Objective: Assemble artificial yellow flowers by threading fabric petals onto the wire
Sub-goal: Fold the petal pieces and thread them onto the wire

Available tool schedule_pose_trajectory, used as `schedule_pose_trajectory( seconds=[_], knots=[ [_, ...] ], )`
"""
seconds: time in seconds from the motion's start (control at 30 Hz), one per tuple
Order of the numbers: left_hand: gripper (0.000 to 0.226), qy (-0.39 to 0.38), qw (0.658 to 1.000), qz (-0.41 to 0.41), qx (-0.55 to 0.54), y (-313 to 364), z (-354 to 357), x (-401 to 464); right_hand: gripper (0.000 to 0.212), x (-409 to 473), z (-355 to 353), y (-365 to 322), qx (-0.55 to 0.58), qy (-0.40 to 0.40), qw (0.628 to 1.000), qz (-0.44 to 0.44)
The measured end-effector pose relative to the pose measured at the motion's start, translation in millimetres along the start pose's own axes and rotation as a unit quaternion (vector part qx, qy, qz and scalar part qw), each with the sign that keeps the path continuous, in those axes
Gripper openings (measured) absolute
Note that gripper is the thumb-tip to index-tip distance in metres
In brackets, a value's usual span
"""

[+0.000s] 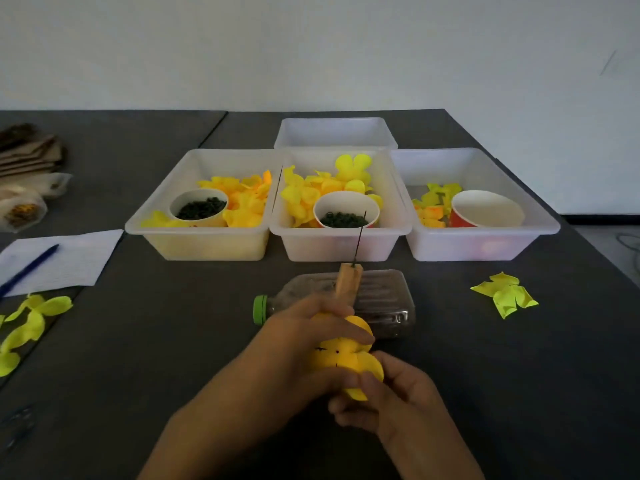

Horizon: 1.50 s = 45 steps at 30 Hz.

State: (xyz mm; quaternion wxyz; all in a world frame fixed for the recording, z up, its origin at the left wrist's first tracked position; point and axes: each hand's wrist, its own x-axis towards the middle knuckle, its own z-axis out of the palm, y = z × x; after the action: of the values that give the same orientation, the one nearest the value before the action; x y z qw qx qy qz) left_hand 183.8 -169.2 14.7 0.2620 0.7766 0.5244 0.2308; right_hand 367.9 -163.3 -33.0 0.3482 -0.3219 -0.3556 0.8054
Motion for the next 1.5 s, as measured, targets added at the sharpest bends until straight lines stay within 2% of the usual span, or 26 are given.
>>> schedule_pose_trajectory(
  seconds=[0.1,0.3,0.5,0.67,0.73,0.9,0.93,1.03,1.1,1.17,1.2,1.27,1.37,1.5],
  knots=[
    [0.04,0.006,1.0,0.011,-0.017,0,10,0,0.059,-3,-4,-3,-0.061,0.027,0.997,-0.026],
    [0.042,0.045,0.999,0.021,-0.017,3,32,2,0.071,-6,1,2,-0.097,0.095,0.988,-0.075],
    [0.035,0.104,0.993,0.047,-0.019,8,39,2,0.077,-1,5,5,-0.037,0.135,0.988,-0.069],
    [0.022,0.187,0.974,0.014,-0.126,7,47,3,0.078,5,9,11,-0.029,0.132,0.987,-0.09],
    [0.019,0.194,0.952,-0.018,-0.235,5,49,5,0.073,6,10,12,-0.045,0.119,0.987,-0.102],
    [0.023,0.216,0.859,-0.085,-0.456,-4,48,6,0.065,8,9,16,-0.081,0.095,0.988,-0.095],
    [0.025,0.229,0.842,-0.099,-0.479,-6,47,6,0.065,8,9,17,-0.089,0.096,0.987,-0.089],
    [0.031,0.265,0.819,-0.113,-0.497,-11,35,6,0.069,6,7,22,-0.096,0.096,0.989,-0.062],
    [0.034,0.301,0.787,-0.118,-0.525,-18,23,6,0.073,4,4,25,-0.097,0.101,0.989,-0.046],
    [0.038,0.331,0.756,-0.114,-0.553,-29,7,5,0.076,4,-1,28,-0.106,0.108,0.988,-0.041],
    [0.039,0.344,0.751,-0.103,-0.554,-32,-2,6,0.077,4,-3,29,-0.106,0.111,0.987,-0.038],
    [0.033,0.365,0.776,-0.07,-0.51,-38,-21,12,0.074,5,-8,31,-0.094,0.114,0.989,-0.028],
    [0.028,0.366,0.836,-0.025,-0.408,-48,-49,39,0.055,8,-16,33,-0.052,0.108,0.993,-0.016],
    [0.027,0.362,0.894,-0.039,-0.26,-64,-87,105,0.043,12,-21,33,-0.011,0.095,0.995,-0.013]
  ],
)
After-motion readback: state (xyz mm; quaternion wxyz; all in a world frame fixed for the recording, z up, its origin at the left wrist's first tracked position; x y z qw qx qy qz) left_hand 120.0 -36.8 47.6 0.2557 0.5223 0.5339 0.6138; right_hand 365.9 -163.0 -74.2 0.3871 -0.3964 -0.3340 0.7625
